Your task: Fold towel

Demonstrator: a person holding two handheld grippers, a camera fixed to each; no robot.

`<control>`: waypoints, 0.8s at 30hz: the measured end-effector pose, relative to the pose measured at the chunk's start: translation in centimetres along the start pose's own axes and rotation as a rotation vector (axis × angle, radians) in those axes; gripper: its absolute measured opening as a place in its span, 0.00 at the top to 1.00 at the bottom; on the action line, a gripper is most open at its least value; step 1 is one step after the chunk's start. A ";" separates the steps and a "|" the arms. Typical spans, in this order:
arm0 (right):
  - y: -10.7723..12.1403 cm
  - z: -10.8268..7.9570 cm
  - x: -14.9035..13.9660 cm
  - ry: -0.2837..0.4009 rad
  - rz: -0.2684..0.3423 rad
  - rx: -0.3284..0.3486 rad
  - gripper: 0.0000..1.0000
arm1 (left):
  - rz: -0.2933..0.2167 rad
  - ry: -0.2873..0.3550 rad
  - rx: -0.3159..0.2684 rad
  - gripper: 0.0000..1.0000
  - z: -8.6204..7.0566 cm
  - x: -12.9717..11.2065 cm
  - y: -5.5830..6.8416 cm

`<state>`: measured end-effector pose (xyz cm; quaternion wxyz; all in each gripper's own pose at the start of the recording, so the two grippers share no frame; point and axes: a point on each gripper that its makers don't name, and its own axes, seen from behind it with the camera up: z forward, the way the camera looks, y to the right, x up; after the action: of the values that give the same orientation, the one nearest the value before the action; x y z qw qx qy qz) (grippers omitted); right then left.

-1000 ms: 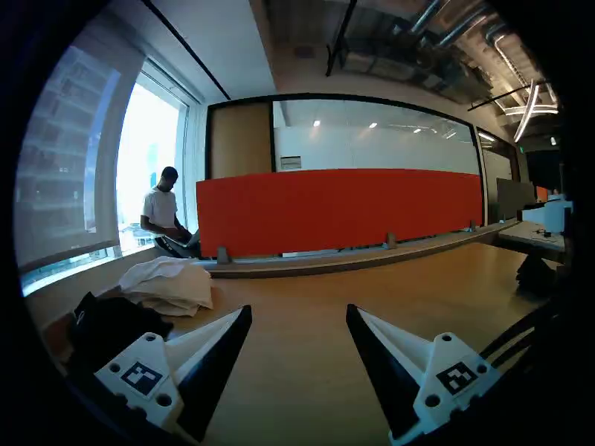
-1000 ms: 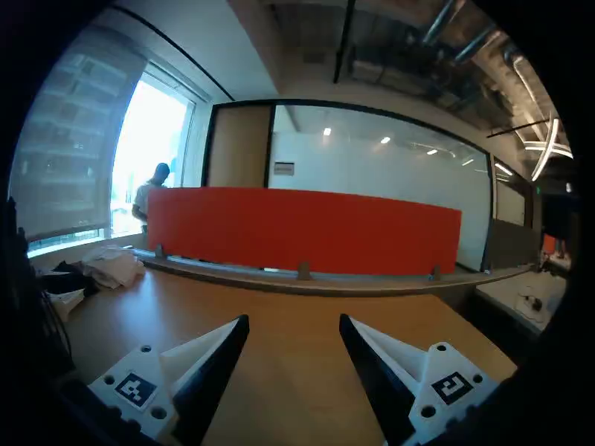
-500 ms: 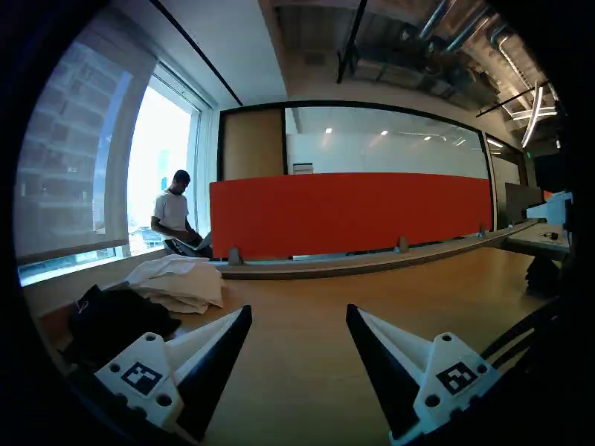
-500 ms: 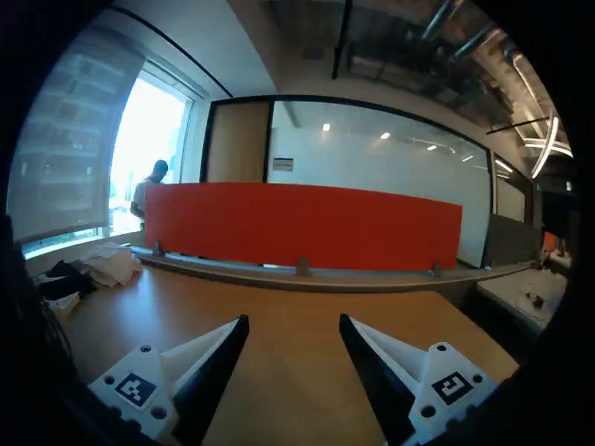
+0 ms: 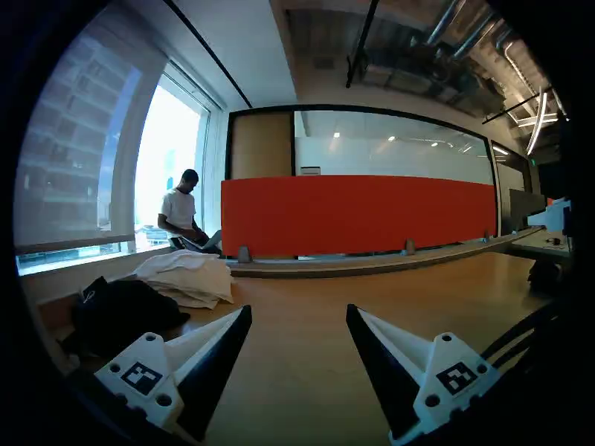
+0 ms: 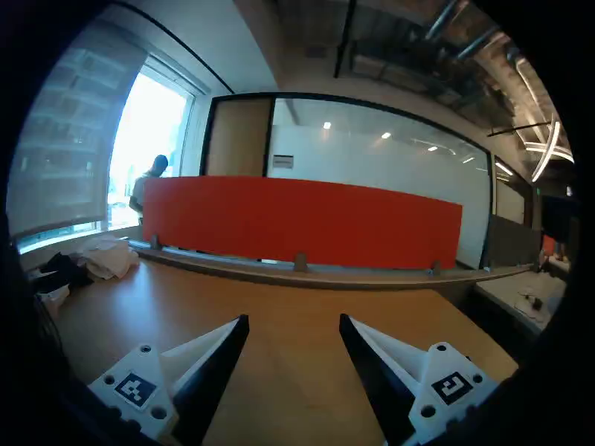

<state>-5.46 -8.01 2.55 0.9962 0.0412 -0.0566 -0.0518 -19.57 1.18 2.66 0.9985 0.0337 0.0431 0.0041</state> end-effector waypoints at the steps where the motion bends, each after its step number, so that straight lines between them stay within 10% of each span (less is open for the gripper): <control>1: -0.1 0.0 0.0 -0.001 -0.001 0.002 0.06 | -0.001 0.001 0.001 0.06 0.0 -0.1 -0.1; 24: 0.7 -0.9 0.3 0.023 0.018 -0.023 0.06 | -0.014 -0.007 0.010 0.06 -0.2 -0.7 -0.8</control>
<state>-5.01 -7.30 1.70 0.9976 0.0299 -0.0449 -0.0431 -20.30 0.35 2.50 0.9985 0.0382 0.0398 -0.0032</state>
